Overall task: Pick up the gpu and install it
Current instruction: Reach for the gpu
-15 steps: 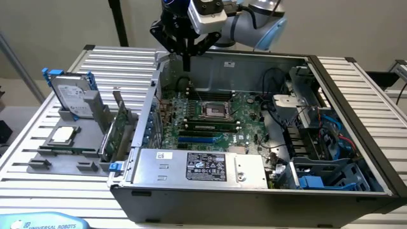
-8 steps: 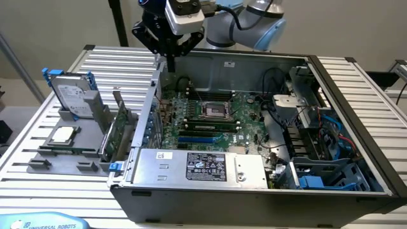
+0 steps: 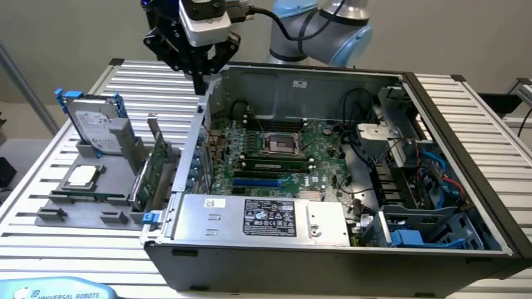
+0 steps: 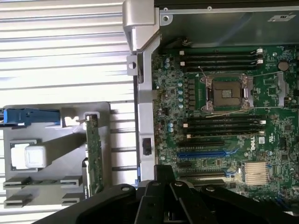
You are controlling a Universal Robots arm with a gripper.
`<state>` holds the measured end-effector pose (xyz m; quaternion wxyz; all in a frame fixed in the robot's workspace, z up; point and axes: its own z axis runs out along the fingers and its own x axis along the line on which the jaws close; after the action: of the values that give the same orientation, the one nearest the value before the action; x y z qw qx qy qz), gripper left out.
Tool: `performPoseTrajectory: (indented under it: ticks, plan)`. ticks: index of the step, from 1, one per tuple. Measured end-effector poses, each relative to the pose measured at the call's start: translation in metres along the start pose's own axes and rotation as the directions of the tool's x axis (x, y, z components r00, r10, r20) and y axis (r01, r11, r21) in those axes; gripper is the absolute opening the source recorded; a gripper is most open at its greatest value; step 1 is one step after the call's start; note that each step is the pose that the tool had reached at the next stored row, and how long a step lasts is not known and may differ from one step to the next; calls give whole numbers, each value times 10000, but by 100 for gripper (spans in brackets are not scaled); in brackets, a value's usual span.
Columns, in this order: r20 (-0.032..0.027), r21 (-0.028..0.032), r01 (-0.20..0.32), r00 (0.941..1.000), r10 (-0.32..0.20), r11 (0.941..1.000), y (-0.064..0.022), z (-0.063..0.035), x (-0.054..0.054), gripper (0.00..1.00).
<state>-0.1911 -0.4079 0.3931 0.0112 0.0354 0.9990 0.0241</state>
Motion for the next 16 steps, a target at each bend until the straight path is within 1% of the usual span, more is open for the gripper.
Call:
performPoseTrajectory:
  ticks: [11,16]
  plan:
    - [6,0,0,10000,0,10000,-63,-13,496,11]
    - [7,-1,0,10000,0,10000,-108,-11,722,11]
